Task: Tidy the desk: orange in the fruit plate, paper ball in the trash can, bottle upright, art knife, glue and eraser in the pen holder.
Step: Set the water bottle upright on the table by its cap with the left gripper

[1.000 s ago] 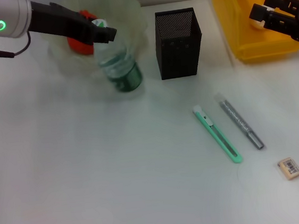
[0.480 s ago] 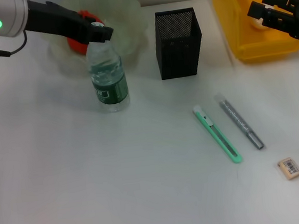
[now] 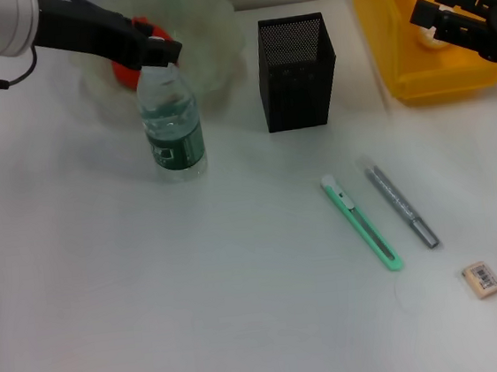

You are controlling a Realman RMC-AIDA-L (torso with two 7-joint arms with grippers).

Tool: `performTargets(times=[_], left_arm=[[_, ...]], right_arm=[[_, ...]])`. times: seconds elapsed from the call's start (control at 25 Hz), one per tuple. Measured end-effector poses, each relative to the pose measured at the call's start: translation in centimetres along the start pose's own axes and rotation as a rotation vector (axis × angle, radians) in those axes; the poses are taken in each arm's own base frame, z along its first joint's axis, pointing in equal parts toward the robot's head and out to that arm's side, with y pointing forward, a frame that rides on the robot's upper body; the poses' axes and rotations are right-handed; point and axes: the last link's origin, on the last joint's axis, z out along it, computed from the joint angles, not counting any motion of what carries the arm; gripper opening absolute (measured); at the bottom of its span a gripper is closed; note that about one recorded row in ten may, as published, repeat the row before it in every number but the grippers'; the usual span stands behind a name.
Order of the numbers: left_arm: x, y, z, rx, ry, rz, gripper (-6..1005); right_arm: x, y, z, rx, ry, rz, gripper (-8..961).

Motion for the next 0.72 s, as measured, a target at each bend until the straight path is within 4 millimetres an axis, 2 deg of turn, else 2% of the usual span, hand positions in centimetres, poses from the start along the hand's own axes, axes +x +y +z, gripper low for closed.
performTargets(times=[0.36, 0.72], left_arm=[[0.06, 0.25, 0.74, -0.017, 0.001, -0.015, 419], [-0.23, -0.53, 0.31, 0.004, 0.016, -0.051, 483]], right_arm=[[0.12, -0.04, 0.11, 0.007, 0.002, 0.002, 801], [0.08, -0.01, 0.14, 0.005, 0.003, -0.001, 801]])
